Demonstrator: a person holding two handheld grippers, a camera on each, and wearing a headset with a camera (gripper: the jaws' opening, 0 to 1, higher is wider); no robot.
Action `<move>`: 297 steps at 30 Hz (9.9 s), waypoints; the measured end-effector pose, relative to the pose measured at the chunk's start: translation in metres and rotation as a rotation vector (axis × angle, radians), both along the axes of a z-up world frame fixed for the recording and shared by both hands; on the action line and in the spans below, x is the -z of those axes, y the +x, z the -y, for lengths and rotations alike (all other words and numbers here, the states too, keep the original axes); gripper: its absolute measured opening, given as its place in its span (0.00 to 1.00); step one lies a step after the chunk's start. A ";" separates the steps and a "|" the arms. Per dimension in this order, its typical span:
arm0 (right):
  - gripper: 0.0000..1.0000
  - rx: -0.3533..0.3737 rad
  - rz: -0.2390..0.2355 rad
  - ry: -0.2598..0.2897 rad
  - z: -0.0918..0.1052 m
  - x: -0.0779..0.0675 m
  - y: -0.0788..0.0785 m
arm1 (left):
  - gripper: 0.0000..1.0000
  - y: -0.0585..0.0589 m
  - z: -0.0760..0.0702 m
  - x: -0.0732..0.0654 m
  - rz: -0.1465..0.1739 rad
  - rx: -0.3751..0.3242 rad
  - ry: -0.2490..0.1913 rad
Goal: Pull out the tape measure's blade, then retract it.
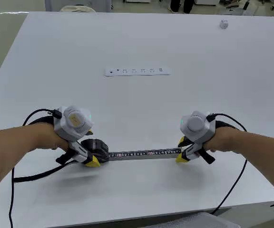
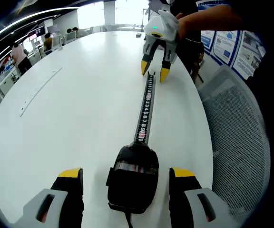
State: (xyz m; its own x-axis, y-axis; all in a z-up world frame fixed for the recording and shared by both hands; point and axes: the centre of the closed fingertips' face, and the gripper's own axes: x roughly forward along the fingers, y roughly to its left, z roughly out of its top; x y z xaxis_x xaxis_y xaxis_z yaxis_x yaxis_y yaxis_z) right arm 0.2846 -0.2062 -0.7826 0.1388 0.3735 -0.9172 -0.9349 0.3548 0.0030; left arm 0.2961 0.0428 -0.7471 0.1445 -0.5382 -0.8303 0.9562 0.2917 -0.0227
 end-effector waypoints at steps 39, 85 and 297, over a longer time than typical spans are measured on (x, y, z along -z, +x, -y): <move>0.88 0.406 0.153 0.286 0.042 -0.050 -0.049 | 1.00 -0.042 -0.095 -0.038 0.042 -0.571 -0.337; 1.00 0.573 0.288 0.331 0.091 -0.079 -0.129 | 1.00 -0.115 -0.143 -0.043 0.083 -0.704 -0.380; 0.15 -0.147 -0.067 -0.183 -0.002 0.006 0.003 | 0.62 0.013 -0.017 0.008 0.195 -1.136 -0.239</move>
State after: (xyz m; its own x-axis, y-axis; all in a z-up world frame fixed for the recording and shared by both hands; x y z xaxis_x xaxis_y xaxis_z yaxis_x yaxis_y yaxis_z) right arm 0.2881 -0.2037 -0.7884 0.0319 0.2117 -0.9768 -0.9764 0.2156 0.0149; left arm 0.3091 0.0598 -0.7551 0.7549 -0.1574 -0.6367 0.1431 0.9869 -0.0743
